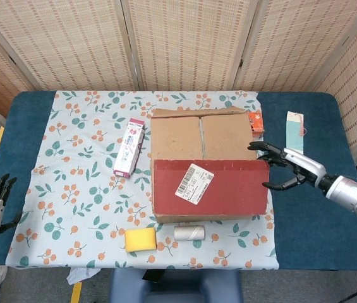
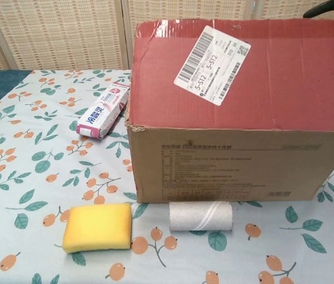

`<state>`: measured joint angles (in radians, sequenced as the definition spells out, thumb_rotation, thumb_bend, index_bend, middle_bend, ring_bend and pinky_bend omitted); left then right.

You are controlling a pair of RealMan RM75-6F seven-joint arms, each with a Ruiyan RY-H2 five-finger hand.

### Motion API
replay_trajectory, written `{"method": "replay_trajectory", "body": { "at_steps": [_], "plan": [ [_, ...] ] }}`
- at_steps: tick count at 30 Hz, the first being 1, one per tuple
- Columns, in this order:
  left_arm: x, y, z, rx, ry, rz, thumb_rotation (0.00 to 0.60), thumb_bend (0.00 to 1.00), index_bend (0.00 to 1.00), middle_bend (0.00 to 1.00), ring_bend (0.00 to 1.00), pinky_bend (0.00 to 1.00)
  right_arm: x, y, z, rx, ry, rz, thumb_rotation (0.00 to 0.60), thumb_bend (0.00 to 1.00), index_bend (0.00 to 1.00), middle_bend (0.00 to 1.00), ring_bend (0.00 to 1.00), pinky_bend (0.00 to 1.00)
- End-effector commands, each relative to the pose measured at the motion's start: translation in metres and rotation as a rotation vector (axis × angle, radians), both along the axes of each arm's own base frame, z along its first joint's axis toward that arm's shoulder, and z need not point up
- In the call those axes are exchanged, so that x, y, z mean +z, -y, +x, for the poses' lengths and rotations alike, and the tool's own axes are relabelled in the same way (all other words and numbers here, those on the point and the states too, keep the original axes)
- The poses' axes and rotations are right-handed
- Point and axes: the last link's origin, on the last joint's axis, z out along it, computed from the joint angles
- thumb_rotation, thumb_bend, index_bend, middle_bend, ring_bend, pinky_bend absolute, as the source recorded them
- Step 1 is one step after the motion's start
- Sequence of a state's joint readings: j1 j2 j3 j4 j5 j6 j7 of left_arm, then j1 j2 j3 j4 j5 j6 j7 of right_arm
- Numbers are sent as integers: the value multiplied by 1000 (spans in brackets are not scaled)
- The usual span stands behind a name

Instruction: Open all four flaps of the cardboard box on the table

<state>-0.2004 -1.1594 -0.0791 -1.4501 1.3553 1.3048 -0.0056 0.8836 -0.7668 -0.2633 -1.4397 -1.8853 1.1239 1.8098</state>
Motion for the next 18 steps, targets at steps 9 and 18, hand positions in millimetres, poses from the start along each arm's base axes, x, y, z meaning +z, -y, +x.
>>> {"method": "replay_trajectory", "body": {
  "at_steps": [9,18],
  "plan": [
    [0,3,3,-10,-11,11,600,428,0,0,0,0,19,-94,7,112,-82,-14,600,351,55,47,189,304],
    [0,5,6,-25,-6,5,600,428,0,0,0,0,13,-131,-6,113,-156,-15,600,351,35,28,174,304]
  ]
}}
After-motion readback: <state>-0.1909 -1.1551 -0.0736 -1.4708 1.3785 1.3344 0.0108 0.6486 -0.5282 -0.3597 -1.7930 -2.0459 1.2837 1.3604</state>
